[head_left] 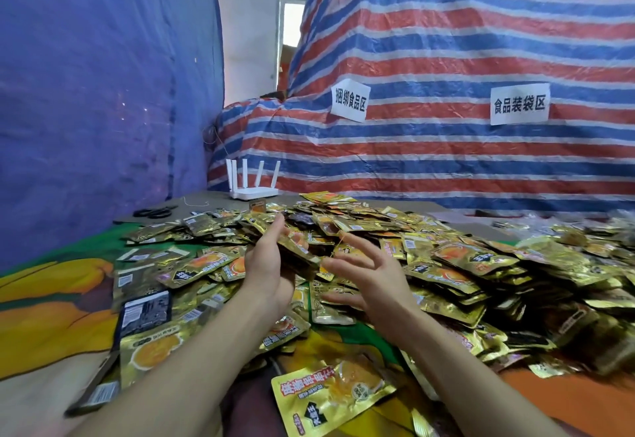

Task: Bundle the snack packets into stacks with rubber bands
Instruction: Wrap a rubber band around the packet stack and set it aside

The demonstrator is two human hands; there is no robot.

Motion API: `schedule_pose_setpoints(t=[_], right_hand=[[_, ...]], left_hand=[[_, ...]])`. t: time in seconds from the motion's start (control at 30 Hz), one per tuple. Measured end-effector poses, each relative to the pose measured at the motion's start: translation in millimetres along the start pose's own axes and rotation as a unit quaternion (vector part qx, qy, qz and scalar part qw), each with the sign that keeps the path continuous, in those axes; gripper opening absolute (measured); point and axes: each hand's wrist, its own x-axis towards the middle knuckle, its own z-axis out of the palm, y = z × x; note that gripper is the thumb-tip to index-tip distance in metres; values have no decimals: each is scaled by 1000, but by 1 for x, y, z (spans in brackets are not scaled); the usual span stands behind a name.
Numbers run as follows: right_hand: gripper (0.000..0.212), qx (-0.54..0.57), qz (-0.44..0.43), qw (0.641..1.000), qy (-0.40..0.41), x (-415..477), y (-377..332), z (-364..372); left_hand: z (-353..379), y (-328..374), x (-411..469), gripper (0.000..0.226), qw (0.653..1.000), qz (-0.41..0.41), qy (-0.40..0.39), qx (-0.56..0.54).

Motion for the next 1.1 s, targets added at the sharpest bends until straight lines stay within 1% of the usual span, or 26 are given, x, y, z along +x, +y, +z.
schedule_pose_setpoints(t=[0.07, 0.13, 0.2, 0.27, 0.33, 0.4, 0.57, 0.6, 0.7, 0.73, 0.83, 0.87, 0.97, 1.03, 1.1], right_hand=[[79, -12, 1, 1000, -22, -3, 5, 8], [76, -28, -10, 999, -28, -6, 7, 13], [74, -49, -24, 998, -18, -7, 7, 15], [71, -38, -39, 998, -17, -6, 8, 15], [61, -26, -55, 998, -28, -6, 10, 15], [55, -53, -83, 995, -16, -6, 11, 16], [55, -55, -103, 993, 0, -3, 13, 14], [56, -61, -108, 992, 9, -3, 13, 15], [55, -106, -105, 988, 43, -1, 11, 15], [55, -127, -101, 985, 52, 0, 12, 14], [52, -166, -115, 977, 60, 1, 11, 10], [54, -185, -126, 973, 58, 1, 9, 9], [71, -270, -149, 951, 18, 1, 3, 3], [81, -297, -128, 946, -31, 2, -1, -1], [81, -315, -108, 941, -58, 2, -5, -1]], left_hand=[[2, -1, -2, 38, 1000, 18, 11, -5], [5, -3, -6, 42, 1000, 22, 10, 2], [7, -3, -11, 39, 1000, 19, -11, 3], [9, -5, -16, 40, 999, 7, -36, -1], [10, -9, -19, 44, 998, -18, -54, 14], [12, -14, -23, 50, 997, -31, -59, 35], [12, -20, -22, 62, 994, -21, -80, 75], [12, -21, -21, 61, 993, -19, -84, 83], [11, -26, -20, 40, 989, -19, -99, 106], [11, -27, -20, 38, 988, -20, -104, 116], [10, -29, -19, 44, 985, -33, -119, 119], [10, -28, -18, 47, 985, -41, -122, 113], [8, -26, -18, 46, 984, -54, -145, 87], [7, -26, -19, 40, 978, -69, -173, 93], [6, -24, -20, 36, 975, -81, -177, 108]])
